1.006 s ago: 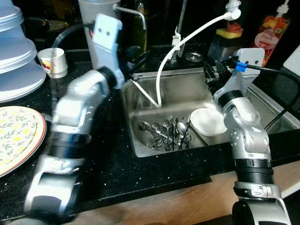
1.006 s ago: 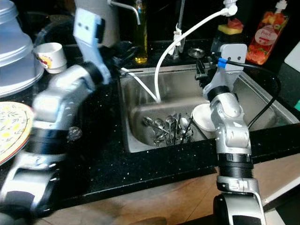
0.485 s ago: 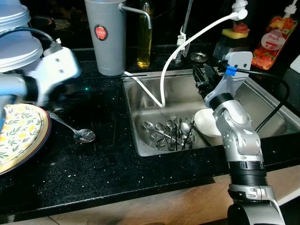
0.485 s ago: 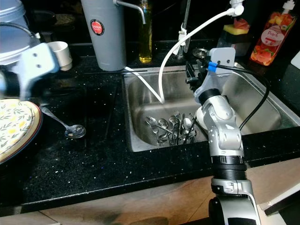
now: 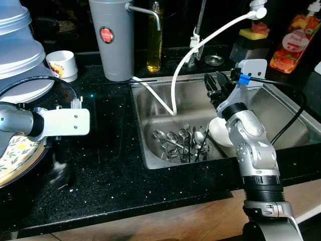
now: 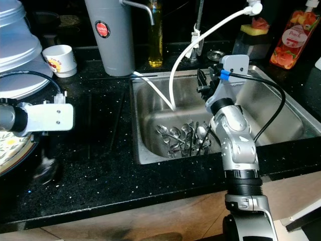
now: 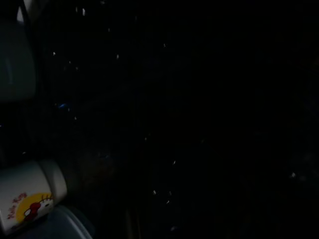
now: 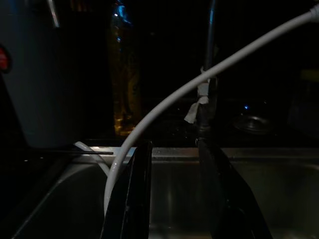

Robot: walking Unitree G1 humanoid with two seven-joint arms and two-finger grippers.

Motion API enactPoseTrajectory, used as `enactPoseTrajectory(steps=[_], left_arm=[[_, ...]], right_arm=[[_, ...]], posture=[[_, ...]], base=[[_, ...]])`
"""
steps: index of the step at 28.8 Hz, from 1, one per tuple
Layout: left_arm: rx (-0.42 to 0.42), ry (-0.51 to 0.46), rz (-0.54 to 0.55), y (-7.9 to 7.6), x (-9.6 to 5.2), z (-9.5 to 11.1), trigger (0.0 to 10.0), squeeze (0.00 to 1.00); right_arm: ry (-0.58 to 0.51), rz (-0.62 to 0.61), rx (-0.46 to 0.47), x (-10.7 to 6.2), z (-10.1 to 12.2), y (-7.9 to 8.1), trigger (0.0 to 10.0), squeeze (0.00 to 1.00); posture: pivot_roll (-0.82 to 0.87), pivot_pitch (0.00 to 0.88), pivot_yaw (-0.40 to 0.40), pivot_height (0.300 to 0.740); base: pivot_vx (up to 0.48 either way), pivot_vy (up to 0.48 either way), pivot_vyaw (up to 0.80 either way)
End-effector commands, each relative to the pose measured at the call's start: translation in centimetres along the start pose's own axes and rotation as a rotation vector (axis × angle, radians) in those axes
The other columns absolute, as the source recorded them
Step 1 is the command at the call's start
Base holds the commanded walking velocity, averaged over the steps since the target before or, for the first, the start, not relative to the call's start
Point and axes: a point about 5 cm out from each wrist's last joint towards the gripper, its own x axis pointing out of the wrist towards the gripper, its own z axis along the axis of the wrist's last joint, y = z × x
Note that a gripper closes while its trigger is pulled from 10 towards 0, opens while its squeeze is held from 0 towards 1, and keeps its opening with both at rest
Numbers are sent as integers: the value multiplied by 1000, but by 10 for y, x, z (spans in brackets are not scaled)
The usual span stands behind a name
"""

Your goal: Kitchen organization

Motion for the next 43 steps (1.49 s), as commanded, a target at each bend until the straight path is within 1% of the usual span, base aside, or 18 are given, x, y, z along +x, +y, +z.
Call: enactPoseTrajectory(steps=[1, 4, 8, 10, 12, 16, 18, 21, 25, 29, 30, 33, 35, 36, 37, 39, 42, 43], left_arm=[[30, 25, -13, 1, -1, -1, 10000, 0], [30, -7, -13, -5, 9, 7, 10000, 0], [-21, -81, 18, -10, 26, 19, 10000, 0], [-75, -166, 66, -8, 40, 33, 10000, 0], [-75, -166, 66, -8, 40, 33, 10000, 0], [-178, -273, 231, 11, 66, 58, 10000, 0], [-194, -274, 279, 17, 71, 61, 10000, 0], [-245, -220, 433, 35, 81, 65, 10000, 0], [-270, -198, 511, 44, 80, 64, 10000, 0], [-378, -178, 708, 70, 57, 56, 10000, 0], [-378, -178, 708, 70, 57, 56, 10000, 0], [-466, -220, 785, 83, 29, 46, 10000, 0], [-533, -244, 795, 84, 19, 39, 10000, 0], [-652, -278, 783, 79, 18, 34, 10000, 0], [-652, -278, 783, 79, 18, 34, 10000, 0], [-770, -254, 778, 69, 27, 26, 10000, 0], [-784, -242, 782, 67, 29, 25, 10000, 0], [-881, -241, 774, 60, 36, 25, 10000, 0]], right_arm=[[-10, 13, 10, 3, 1, 2, 10000, 0], [-11, 23, 14, 5, 1, 5, 10000, 0], [-12, 22, 12, 5, 2, 4, 10000, 0], [-12, 20, 8, 5, 3, 2, 10000, 0], [-12, 20, 8, 5, 3, 2, 10000, 0], [-19, 20, 7, 6, 5, 0, 10000, 0], [-20, 21, 7, 7, 6, 0, 10000, 0], [-21, 26, 8, 7, 6, 1, 10000, 0], [-21, 28, 8, 7, 6, 1, 10000, 0], [-22, 26, 9, 5, 6, 0, 10000, 0], [-22, 26, 9, 5, 6, 0, 10000, 0], [-20, 24, 12, 4, 5, 0, 10000, 0], [-20, 24, 17, 4, 5, 0, 10000, 0], [-20, 25, 19, 4, 4, 0, 10000, 0], [-20, 25, 19, 4, 4, 0, 10000, 0], [-19, 31, 21, 5, 3, 2, 10000, 0], [-20, 32, 21, 5, 3, 2, 10000, 0], [-24, 37, 18, 5, 5, 3, 10000, 0]], posture=[[195, 33, -21, 740], [191, 29, -23, 740], [185, 26, -26, 740], [176, 20, -33, 740], [176, 20, -33, 740], [169, 18, -35, 740], [168, 19, -39, 740], [163, 21, -39, 740], [158, 21, -38, 740], [155, 23, -36, 740], [155, 23, -36, 740], [159, 25, -34, 740], [159, 25, -34, 740], [172, 27, -34, 740], [172, 27, -34, 740], [175, 27, -36, 740], [175, 27, -36, 740], [168, 27, -36, 740]], base=[[0, 0, 0], [0, 0, 0], [0, 0, 0], [0, 0, 0], [0, 0, 0], [0, 0, 0], [0, 0, 0], [0, 0, 0], [0, 0, 0], [0, 0, 0], [0, 0, 0], [0, 0, 0], [0, 0, 0], [0, 0, 0], [0, 0, 0], [0, 0, 0], [0, 0, 0], [0, 0, 0]])
